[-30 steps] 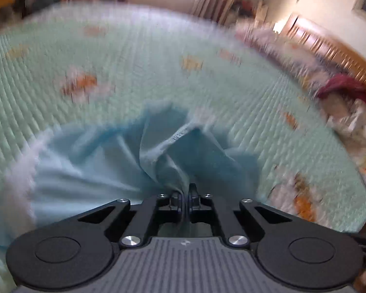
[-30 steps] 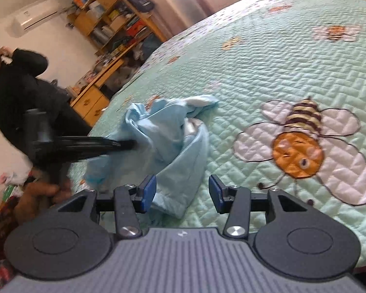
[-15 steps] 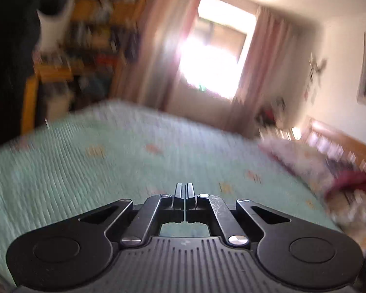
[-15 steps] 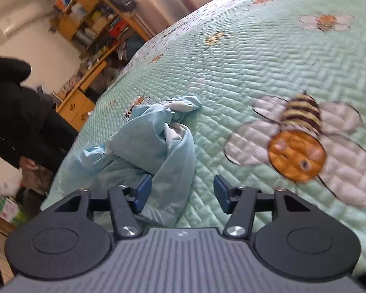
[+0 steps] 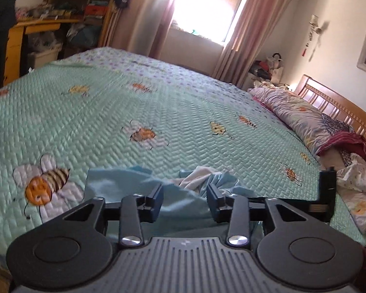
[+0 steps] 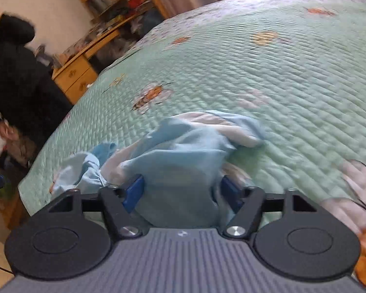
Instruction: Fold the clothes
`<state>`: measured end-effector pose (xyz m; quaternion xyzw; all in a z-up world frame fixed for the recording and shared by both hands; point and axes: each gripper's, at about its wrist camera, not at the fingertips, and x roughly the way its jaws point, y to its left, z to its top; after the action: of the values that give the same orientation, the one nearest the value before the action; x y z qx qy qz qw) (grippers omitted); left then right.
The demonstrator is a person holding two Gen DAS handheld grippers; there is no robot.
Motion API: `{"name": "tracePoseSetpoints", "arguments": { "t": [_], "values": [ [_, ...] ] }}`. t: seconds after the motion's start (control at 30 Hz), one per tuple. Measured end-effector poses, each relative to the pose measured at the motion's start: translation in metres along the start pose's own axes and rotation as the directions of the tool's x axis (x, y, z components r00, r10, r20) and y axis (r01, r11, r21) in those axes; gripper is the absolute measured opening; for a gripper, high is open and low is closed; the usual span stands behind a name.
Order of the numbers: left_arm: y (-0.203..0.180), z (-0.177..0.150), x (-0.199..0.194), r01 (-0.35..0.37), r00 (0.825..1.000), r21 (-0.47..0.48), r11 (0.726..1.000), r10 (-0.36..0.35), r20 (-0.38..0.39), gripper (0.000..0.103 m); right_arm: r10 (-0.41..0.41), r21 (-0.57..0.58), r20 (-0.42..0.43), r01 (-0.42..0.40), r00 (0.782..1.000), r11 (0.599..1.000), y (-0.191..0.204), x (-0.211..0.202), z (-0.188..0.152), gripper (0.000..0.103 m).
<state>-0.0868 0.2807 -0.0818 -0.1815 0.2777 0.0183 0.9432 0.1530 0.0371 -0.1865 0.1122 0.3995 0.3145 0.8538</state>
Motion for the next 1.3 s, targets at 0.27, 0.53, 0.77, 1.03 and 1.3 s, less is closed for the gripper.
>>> {"name": "tracePoseSetpoints", "arguments": {
  "t": [0.27, 0.53, 0.77, 1.03, 1.3],
  "values": [
    [0.015, 0.003, -0.016, 0.004, 0.999, -0.061, 0.998, -0.002, 0.032, 0.059, 0.203, 0.031, 0.348, -0.228, 0.915, 0.973, 0.031, -0.096, 0.048, 0.001],
    [-0.016, 0.001, -0.007, 0.099, 0.994, 0.01, 0.995, -0.099, 0.039, 0.07, 0.063, 0.025, 0.742, -0.121, 0.668, 0.992, -0.017, -0.279, 0.052, 0.001],
    [-0.065, -0.019, 0.034, 0.175, 0.98, 0.124, 0.977, -0.16, -0.119, 0.07, -0.52, 0.439, 0.364, 0.35, 0.773, 0.827, -0.101, -0.247, -0.009, 0.017],
    [-0.12, -0.027, 0.09, 0.244, 0.949, 0.236, 0.941, -0.181, -0.26, 0.074, -0.577, 0.413, 0.397, 0.423, 0.714, 0.807, -0.11, -0.252, -0.032, 0.047],
    [-0.157, -0.037, 0.154, 0.305, 0.876, 0.068, 0.95, -0.252, -0.411, 0.074, -0.367, 0.255, 0.348, 0.29, 0.862, 0.923, -0.079, -0.21, -0.061, 0.056]
  ]
}}
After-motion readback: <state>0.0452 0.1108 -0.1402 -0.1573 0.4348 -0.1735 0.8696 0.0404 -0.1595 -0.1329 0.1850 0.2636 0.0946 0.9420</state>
